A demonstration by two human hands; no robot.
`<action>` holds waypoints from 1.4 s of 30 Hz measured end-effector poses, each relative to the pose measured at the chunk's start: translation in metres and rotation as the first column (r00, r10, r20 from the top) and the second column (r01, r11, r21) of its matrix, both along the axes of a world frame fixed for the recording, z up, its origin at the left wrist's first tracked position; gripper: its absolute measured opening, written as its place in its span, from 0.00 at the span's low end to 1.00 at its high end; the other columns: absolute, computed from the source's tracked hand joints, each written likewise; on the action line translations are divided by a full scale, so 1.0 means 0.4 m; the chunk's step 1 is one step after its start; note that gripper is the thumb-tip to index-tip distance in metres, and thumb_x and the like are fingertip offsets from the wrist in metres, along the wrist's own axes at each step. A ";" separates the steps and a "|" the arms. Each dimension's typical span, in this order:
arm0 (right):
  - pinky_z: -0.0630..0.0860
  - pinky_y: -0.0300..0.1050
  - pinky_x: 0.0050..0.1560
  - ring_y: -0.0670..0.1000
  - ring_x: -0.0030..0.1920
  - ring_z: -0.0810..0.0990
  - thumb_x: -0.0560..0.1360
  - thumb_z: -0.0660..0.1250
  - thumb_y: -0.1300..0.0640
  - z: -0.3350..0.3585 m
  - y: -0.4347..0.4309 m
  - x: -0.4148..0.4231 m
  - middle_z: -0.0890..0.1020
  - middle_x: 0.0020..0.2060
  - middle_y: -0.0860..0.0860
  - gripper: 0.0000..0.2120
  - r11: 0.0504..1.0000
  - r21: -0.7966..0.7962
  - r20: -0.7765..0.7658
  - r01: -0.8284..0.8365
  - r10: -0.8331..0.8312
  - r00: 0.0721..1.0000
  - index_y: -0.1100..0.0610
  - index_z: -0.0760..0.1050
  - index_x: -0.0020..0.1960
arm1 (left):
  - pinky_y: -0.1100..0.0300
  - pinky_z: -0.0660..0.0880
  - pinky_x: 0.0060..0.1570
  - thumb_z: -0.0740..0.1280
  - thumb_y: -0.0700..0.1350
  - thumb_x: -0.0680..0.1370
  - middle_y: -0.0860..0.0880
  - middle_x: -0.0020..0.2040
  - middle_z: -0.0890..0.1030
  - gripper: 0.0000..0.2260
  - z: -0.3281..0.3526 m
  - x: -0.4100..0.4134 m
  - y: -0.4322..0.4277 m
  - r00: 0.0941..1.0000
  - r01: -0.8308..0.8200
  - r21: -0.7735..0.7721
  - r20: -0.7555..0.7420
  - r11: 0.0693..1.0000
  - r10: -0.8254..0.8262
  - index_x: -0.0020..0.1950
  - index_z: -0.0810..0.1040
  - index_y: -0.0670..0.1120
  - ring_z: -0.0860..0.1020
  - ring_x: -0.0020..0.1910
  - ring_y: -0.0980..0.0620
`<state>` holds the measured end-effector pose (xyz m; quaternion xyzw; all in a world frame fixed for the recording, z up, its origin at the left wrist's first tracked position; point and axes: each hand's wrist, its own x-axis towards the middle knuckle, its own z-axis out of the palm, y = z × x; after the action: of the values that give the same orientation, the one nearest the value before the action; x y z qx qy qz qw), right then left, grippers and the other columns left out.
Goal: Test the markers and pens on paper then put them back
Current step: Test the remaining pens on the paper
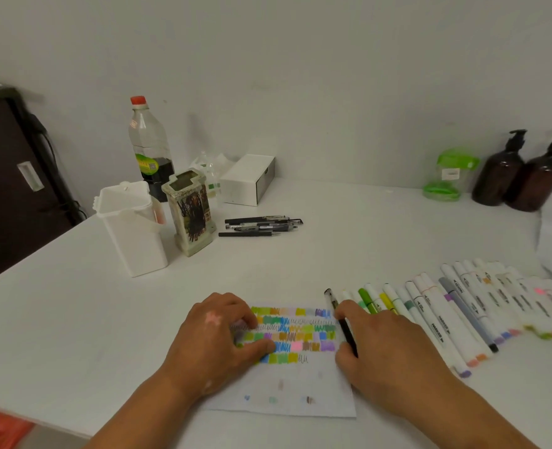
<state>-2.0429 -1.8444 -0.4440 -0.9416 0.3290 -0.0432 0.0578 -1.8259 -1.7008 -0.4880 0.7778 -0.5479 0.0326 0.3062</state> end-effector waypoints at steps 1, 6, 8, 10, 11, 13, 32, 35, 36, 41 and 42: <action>0.68 0.44 0.36 0.48 0.40 0.75 0.79 0.56 0.44 -0.006 0.003 -0.005 0.76 0.41 0.45 0.15 1.000 -0.018 -0.024 0.016 -0.016 1.000 0.41 0.64 0.66 | 0.61 0.75 0.47 0.69 0.72 0.66 0.63 0.46 0.77 0.22 0.001 0.004 -0.001 1.000 -0.016 0.006 0.014 1.000 0.016 0.45 0.81 0.56 0.75 0.46 0.60; 0.64 0.46 0.36 0.51 0.39 0.71 0.80 0.55 0.43 -0.007 0.004 -0.017 0.72 0.38 0.45 0.11 0.992 -0.107 -0.073 0.065 -0.073 0.995 0.44 0.68 0.60 | 0.62 0.76 0.53 0.68 0.69 0.71 0.61 0.56 0.79 0.23 0.011 0.038 0.009 0.996 0.008 0.087 0.086 0.996 -0.016 0.57 0.83 0.55 0.75 0.52 0.60; 0.64 0.46 0.35 0.51 0.37 0.71 0.79 0.58 0.43 0.004 -0.005 -0.007 0.70 0.34 0.45 0.10 0.991 -0.114 -0.013 0.073 -0.075 0.997 0.44 0.71 0.57 | 0.64 0.74 0.56 0.67 0.68 0.71 0.61 0.59 0.78 0.24 0.018 0.061 0.019 0.995 0.035 0.124 0.084 0.992 -0.045 0.60 0.82 0.56 0.73 0.55 0.61; 0.69 0.45 0.37 0.51 0.38 0.74 0.78 0.60 0.44 0.018 -0.031 0.020 0.71 0.33 0.45 0.09 0.992 -0.094 0.082 0.089 -0.082 0.993 0.44 0.74 0.55 | 0.64 0.73 0.57 0.66 0.69 0.72 0.60 0.60 0.78 0.25 0.023 0.077 0.027 0.995 0.041 0.140 0.086 0.989 -0.054 0.61 0.82 0.55 0.73 0.57 0.61; 0.71 0.45 0.39 0.51 0.40 0.76 0.78 0.62 0.45 0.025 -0.049 0.041 0.74 0.35 0.44 0.09 0.994 -0.070 0.132 0.088 -0.078 0.988 0.45 0.76 0.55 | 0.63 0.74 0.58 0.65 0.69 0.71 0.59 0.59 0.79 0.26 0.023 0.081 0.031 0.995 0.036 0.124 0.083 0.992 -0.047 0.60 0.83 0.54 0.75 0.56 0.60; 0.76 0.45 0.46 0.50 0.46 0.80 0.79 0.63 0.47 0.036 -0.091 0.100 0.82 0.44 0.44 0.10 0.998 -0.031 0.190 0.052 -0.045 0.981 0.45 0.78 0.58 | 0.60 0.76 0.57 0.65 0.69 0.70 0.57 0.58 0.81 0.26 0.020 0.085 0.034 0.997 0.022 0.080 0.070 0.997 -0.028 0.58 0.84 0.54 0.77 0.55 0.60; 0.78 0.50 0.50 0.57 0.52 0.79 0.79 0.61 0.62 -0.019 -0.228 0.604 0.79 0.54 0.57 0.11 0.947 -0.193 -0.052 -0.255 0.250 0.967 0.59 0.76 0.60 | 0.65 0.69 0.63 0.63 0.76 0.66 0.66 0.61 0.76 0.31 -0.019 0.120 0.013 1.000 0.027 0.071 0.003 0.997 -0.028 0.61 0.81 0.60 0.71 0.59 0.65; 0.76 0.48 0.48 0.57 0.51 0.80 0.78 0.61 0.63 -0.018 -0.243 0.599 0.80 0.54 0.56 0.10 0.958 -0.174 -0.090 -0.227 0.214 0.973 0.59 0.78 0.57 | 0.65 0.69 0.63 0.62 0.76 0.67 0.66 0.61 0.76 0.30 -0.020 0.121 0.013 0.999 0.035 0.078 0.009 0.996 -0.036 0.61 0.80 0.61 0.71 0.59 0.65; 0.76 0.48 0.47 0.56 0.50 0.79 0.78 0.61 0.63 -0.016 -0.244 0.596 0.81 0.53 0.56 0.10 0.963 -0.156 -0.105 -0.220 0.205 0.973 0.59 0.78 0.56 | 0.65 0.69 0.63 0.62 0.76 0.67 0.66 0.61 0.76 0.30 -0.020 0.121 0.013 0.999 0.038 0.083 0.010 0.996 -0.039 0.62 0.80 0.61 0.71 0.59 0.65; 0.71 0.44 0.38 0.51 0.41 0.76 0.79 0.63 0.58 0.030 -0.233 0.551 0.81 0.48 0.54 0.05 0.982 -0.036 -0.064 -0.187 0.185 0.981 0.57 0.77 0.52 | 0.65 0.69 0.62 0.63 0.75 0.68 0.65 0.61 0.75 0.29 -0.020 0.122 0.012 0.999 0.047 0.102 0.014 0.994 -0.049 0.62 0.79 0.61 0.71 0.59 0.64; 0.72 0.45 0.37 0.52 0.41 0.77 0.79 0.63 0.57 0.047 -0.226 0.531 0.81 0.47 0.54 0.04 0.987 0.050 0.018 -0.153 0.152 0.988 0.56 0.76 0.51 | 0.65 0.68 0.62 0.63 0.75 0.68 0.65 0.61 0.76 0.29 -0.020 0.123 0.012 0.999 0.049 0.104 0.018 0.993 -0.051 0.62 0.79 0.61 0.71 0.59 0.63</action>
<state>-1.8305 -1.9347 -0.4252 -0.9619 0.2565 -0.0366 0.0872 -1.7768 -1.6961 -0.4960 0.7784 -0.5712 0.0047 0.2604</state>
